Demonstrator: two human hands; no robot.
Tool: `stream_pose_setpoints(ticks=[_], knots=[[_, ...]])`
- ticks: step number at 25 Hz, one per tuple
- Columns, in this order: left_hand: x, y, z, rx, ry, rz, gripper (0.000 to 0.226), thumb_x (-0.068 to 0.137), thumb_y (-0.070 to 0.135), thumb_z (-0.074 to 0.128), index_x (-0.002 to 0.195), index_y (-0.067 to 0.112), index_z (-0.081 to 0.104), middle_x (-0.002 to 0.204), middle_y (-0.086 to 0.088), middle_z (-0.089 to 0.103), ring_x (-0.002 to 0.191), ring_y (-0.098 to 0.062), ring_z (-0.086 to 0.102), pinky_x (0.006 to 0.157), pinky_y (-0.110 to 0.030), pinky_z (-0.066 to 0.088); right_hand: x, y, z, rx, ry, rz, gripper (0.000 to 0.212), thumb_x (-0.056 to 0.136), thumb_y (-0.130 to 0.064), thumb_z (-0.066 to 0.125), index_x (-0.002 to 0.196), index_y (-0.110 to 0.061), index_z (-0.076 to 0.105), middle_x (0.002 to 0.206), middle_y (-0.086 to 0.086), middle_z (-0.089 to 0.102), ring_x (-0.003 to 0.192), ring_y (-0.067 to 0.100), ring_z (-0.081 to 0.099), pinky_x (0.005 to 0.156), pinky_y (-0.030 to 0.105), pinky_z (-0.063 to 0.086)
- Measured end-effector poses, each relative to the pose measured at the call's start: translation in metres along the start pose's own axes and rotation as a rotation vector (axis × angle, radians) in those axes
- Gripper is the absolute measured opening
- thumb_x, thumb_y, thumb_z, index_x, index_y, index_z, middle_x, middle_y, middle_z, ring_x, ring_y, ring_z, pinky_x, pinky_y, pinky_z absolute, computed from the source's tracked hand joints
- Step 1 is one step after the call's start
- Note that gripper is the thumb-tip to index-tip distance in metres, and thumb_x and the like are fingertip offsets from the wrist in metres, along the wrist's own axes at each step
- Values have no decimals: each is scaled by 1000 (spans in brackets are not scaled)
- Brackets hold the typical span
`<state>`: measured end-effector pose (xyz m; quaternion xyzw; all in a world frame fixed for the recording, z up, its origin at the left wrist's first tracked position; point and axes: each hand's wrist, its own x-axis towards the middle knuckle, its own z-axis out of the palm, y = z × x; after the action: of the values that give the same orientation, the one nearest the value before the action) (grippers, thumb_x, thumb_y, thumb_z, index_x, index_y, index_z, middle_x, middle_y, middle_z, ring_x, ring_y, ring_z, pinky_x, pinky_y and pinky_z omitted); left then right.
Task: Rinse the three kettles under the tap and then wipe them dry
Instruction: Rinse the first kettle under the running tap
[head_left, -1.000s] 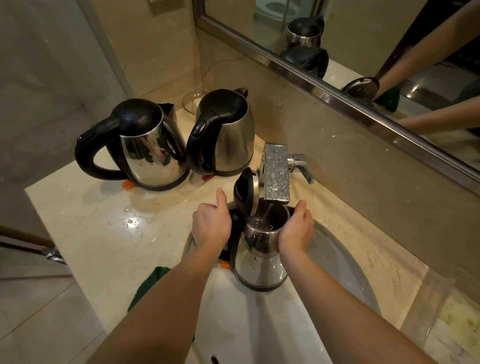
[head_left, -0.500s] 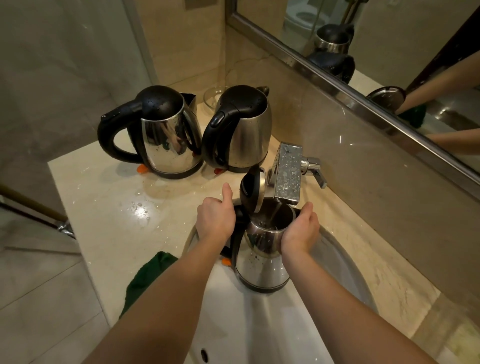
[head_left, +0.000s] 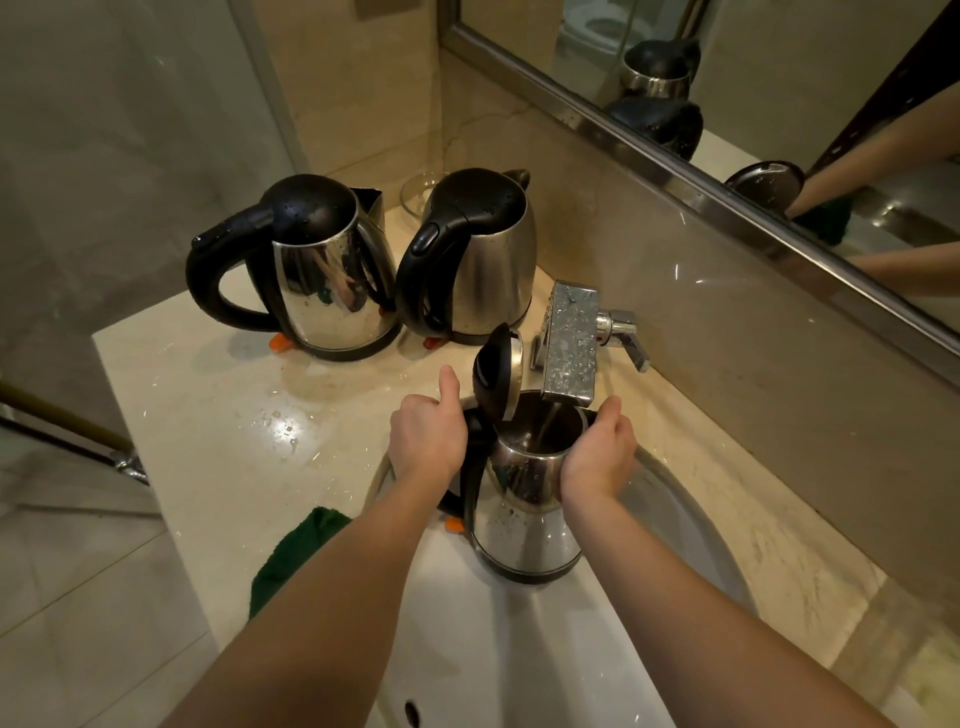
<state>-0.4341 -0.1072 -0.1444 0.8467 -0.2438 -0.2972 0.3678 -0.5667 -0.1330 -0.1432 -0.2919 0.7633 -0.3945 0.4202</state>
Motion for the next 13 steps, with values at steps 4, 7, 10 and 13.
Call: stream_pose_setpoints(ticks=[4, 7, 10, 13], knots=[[0, 3, 2, 14, 2, 23, 65, 98, 60, 33, 57, 10, 39, 58, -6, 45, 54, -19, 44, 56, -35, 39, 2, 1, -1, -9, 12, 19, 38, 101, -46, 30, 97, -18, 55, 83, -2, 54, 88, 24, 53, 80, 39, 39], [0, 2, 2, 31, -5, 29, 66, 98, 60, 32, 56, 10, 39, 58, -6, 44, 54, -20, 44, 56, -35, 39, 2, 1, -1, -13, 14, 11, 38, 101, -46, 29, 99, -18, 55, 88, 0, 56, 90, 23, 53, 82, 40, 40], [2, 1, 2, 19, -2, 24, 66, 98, 60, 32, 56, 10, 38, 57, -6, 44, 54, -20, 44, 57, -35, 39, 1, 0, 0, -10, 4, 6, 38, 102, -46, 30, 97, -17, 55, 82, -3, 53, 88, 23, 53, 80, 39, 39], [2, 0, 1, 20, -3, 16, 66, 98, 60, 33, 56, 10, 39, 58, -6, 44, 54, -20, 44, 57, -35, 39, 1, 1, 0, -16, 10, -6, 40, 102, -46, 30, 97, -16, 56, 81, -5, 52, 88, 22, 53, 80, 38, 38]])
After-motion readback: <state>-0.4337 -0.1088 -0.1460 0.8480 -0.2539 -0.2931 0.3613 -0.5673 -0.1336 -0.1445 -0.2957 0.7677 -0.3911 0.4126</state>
